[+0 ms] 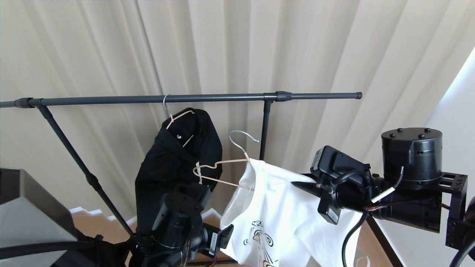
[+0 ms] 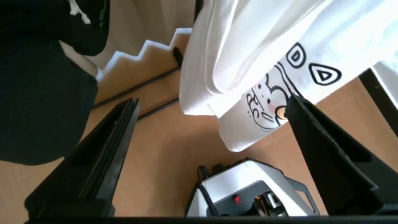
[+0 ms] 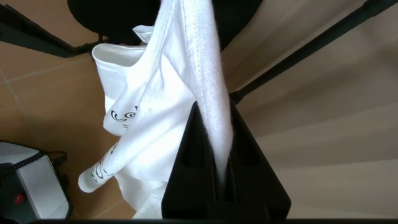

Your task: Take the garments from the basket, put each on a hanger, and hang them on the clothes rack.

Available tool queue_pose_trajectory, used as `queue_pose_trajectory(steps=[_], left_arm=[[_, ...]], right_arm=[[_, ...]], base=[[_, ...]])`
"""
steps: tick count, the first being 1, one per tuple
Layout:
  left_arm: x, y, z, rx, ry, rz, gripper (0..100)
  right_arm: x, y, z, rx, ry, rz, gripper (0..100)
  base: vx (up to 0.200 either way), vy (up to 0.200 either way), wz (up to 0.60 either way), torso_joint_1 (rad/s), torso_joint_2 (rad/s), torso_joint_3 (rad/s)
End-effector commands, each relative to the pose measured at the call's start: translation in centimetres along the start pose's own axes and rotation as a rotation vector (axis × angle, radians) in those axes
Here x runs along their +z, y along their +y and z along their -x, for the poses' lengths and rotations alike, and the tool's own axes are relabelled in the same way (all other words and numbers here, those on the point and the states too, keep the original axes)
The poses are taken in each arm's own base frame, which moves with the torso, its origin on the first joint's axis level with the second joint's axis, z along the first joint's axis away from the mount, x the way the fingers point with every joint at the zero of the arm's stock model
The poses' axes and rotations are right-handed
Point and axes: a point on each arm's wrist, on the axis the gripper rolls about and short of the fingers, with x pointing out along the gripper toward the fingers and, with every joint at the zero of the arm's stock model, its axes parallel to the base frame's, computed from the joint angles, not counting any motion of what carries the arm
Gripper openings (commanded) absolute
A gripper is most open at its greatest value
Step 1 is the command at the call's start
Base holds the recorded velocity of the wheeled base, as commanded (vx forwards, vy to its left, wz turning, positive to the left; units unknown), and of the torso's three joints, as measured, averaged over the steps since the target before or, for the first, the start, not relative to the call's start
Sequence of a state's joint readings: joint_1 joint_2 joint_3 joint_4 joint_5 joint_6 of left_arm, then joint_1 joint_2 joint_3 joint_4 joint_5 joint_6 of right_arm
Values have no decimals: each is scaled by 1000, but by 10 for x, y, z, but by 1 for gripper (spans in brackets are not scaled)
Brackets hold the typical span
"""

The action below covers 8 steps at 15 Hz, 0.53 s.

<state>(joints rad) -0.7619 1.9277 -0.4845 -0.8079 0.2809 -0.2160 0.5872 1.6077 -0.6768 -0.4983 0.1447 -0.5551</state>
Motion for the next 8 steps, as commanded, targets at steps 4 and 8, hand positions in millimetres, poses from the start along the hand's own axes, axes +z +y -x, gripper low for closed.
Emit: queue_pose_trajectory(steps=[4,8], left_arm=[[3,1,-12,21,-21,41,100],[7,5,-16,63,-41,54,100]], right_arm=[[1,6,4,-2,-44,16,0],[3,11,8,-2,-77,26,0]], base=[[0,0,0,0,0,0],[0,0,0,0,0,0]])
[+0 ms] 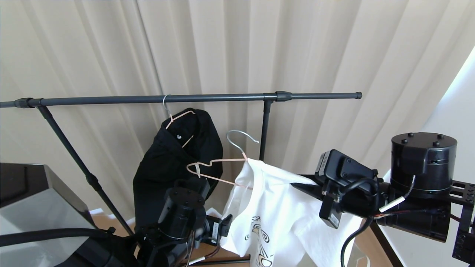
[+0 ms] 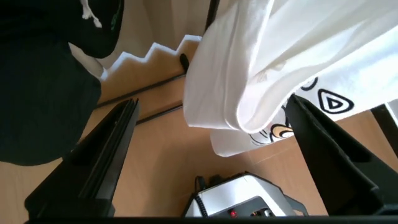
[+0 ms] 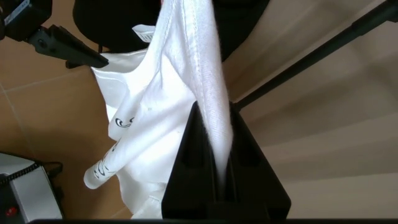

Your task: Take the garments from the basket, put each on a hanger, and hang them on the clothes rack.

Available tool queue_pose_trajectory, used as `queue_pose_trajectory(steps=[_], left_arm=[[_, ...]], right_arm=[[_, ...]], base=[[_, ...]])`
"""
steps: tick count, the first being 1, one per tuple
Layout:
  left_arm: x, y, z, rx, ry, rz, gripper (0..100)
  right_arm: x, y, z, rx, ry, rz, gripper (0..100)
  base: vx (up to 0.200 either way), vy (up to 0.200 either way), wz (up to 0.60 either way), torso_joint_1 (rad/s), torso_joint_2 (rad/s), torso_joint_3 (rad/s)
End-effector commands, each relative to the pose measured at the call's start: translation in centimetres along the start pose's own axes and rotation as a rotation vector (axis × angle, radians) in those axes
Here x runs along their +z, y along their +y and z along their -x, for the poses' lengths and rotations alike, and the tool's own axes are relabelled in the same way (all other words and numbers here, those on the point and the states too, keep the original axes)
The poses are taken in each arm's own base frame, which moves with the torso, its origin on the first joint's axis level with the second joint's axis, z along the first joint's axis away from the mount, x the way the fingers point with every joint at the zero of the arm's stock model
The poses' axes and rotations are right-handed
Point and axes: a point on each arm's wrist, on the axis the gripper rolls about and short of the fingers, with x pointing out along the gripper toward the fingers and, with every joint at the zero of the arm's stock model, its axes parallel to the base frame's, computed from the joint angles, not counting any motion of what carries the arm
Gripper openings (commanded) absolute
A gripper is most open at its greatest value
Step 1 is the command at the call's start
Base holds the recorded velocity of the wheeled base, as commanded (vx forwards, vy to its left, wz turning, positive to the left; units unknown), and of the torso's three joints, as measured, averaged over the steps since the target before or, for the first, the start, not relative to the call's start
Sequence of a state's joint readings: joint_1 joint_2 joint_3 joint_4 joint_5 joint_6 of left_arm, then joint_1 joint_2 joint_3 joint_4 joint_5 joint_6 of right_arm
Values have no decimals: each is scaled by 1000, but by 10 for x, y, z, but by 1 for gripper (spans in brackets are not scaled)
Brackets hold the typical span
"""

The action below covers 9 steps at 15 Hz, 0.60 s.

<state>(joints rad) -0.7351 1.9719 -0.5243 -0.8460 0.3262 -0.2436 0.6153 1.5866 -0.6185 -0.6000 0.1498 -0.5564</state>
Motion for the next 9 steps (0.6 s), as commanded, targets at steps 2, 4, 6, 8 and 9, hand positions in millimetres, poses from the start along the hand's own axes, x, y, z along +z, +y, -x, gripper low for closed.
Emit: queue_pose_trajectory(steps=[2,4,6,8,9], left_arm=[[-5,0,-8,27,7,-4,100],[-9,0,-15,46,1,-4,100],[-10,-1,-16,48,2,-8,100],[-10,0,-16,54,2,-8,0],[-9,0,-15,59,-5,-8,0]], right_arm=[[1,3,6,8,-15,3,0],[3,4,12,27,-43,6,0],[6,3,16,19,-56,8,0],[6,3,16,18,-57,9,0],[6,2,16,16,-58,8,0]], base=[[0,0,0,0,0,0],[0,0,0,0,0,0],[0,0,0,0,0,0],[0,0,0,0,0,0],[0,0,0,0,0,0]])
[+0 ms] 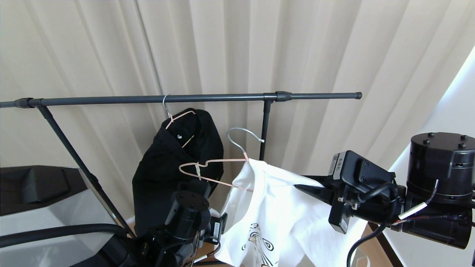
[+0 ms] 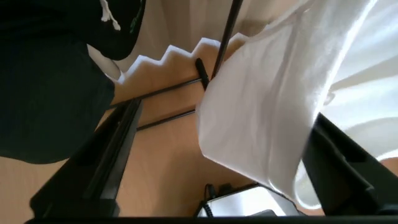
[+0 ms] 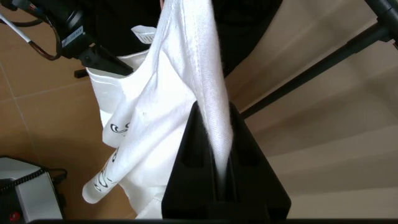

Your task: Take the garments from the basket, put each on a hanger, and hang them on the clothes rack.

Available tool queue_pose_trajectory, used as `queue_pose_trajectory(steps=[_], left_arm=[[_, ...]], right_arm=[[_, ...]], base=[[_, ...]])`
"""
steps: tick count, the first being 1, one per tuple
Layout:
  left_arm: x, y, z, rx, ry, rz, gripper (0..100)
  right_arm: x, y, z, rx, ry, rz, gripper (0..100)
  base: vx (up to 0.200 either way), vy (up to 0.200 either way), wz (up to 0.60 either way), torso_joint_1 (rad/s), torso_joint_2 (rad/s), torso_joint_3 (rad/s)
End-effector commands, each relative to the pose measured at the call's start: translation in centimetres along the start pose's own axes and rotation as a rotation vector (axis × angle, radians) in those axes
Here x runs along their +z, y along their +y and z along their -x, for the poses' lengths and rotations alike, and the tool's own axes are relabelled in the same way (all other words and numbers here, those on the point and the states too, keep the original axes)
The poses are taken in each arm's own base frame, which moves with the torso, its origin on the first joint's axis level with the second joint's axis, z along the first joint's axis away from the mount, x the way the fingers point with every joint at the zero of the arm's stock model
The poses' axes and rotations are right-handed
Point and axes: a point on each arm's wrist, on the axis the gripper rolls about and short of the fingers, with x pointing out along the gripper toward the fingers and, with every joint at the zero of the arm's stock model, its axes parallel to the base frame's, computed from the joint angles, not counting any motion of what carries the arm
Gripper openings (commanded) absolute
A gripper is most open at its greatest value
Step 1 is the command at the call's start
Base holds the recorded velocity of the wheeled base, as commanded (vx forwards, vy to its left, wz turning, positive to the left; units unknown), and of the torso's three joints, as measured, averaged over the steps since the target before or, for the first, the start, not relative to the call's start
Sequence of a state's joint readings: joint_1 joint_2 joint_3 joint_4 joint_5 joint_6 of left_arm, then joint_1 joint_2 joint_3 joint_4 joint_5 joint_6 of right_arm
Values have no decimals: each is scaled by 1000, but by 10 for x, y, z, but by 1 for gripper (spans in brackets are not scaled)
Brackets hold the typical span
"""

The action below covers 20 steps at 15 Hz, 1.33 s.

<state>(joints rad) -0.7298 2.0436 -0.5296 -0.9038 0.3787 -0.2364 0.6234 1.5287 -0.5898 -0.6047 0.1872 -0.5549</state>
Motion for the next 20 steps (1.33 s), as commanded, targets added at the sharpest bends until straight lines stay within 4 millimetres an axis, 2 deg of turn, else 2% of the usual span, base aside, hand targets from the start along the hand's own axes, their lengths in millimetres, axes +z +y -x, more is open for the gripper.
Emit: queue_pose_trajectory(steps=[1,3,7,14,20], left_arm=[[1,0,1,3,-6,-1,0],[12,6,10,6,-45,8,0],[29,25,16,50,-100,28,0],[38,51,10,130,-146,54,0],[45,74,6,200,-177,64,0]], right_arm=[[0,-1,-1,-5,-1,0,0],[-3,-5,-4,-14,14,-11,0],[-14,-14,-8,35,9,-52,0],[-26,-33,-4,71,-23,-103,0],[-31,-39,-1,54,-16,-109,0]], base=[[0,0,0,0,0,0],[0,0,0,0,0,0],[0,0,0,0,0,0],[0,0,0,0,0,0],[0,0,0,0,0,0]])
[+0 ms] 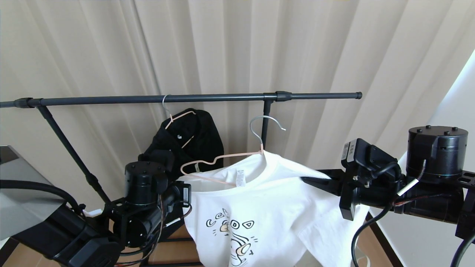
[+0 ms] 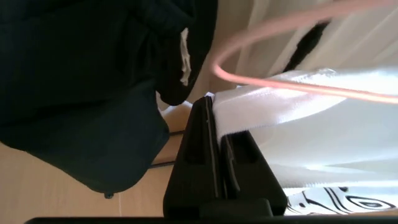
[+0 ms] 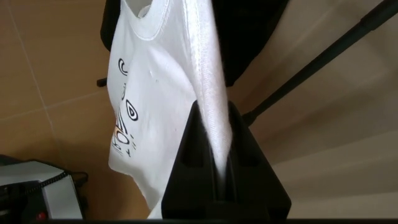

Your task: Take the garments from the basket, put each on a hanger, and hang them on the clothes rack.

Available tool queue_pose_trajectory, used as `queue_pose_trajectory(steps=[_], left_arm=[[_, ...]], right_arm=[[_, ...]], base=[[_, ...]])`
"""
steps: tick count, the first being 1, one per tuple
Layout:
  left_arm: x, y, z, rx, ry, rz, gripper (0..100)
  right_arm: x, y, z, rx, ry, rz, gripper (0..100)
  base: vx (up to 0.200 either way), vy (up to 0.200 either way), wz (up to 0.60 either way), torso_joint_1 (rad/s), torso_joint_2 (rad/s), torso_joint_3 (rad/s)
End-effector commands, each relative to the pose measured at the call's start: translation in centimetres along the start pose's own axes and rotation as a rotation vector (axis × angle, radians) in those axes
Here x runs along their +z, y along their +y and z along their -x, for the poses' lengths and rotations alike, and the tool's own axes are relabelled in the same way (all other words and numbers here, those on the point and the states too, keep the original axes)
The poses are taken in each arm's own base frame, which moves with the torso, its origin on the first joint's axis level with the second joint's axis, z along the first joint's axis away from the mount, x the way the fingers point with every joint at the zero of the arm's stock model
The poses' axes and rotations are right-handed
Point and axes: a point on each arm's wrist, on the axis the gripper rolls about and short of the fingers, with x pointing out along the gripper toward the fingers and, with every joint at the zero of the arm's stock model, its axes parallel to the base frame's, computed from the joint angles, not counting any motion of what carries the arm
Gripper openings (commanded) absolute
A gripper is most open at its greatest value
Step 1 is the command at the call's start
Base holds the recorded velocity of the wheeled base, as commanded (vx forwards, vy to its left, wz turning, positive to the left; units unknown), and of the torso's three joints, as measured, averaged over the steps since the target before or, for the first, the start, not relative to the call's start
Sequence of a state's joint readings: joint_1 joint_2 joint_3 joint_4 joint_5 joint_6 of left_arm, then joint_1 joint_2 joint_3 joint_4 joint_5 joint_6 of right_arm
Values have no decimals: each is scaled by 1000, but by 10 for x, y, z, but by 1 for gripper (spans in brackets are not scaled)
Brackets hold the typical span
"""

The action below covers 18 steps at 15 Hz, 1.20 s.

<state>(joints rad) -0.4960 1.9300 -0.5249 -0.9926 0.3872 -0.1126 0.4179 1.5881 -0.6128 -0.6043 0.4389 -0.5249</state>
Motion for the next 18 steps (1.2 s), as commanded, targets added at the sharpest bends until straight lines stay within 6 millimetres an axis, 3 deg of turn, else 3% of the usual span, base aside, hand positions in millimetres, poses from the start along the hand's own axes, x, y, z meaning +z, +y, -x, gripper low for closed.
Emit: queue_pose_trajectory(steps=[1,10,16,18], left_arm=[[3,7,-2,23,-7,11,0],[18,20,3,49,-131,4,0],[21,-4,39,-69,-179,-39,0],[21,-6,42,-80,-183,-48,0]], right_arm=[[-1,0,1,-3,3,-1,0],[-5,0,1,-1,16,40,0],[-7,11,-28,-10,88,28,0],[-4,13,-32,-13,86,-4,0]], base=[[0,0,0,0,0,0],[0,0,0,0,0,0],[0,0,0,0,0,0],[0,0,0,0,0,0]])
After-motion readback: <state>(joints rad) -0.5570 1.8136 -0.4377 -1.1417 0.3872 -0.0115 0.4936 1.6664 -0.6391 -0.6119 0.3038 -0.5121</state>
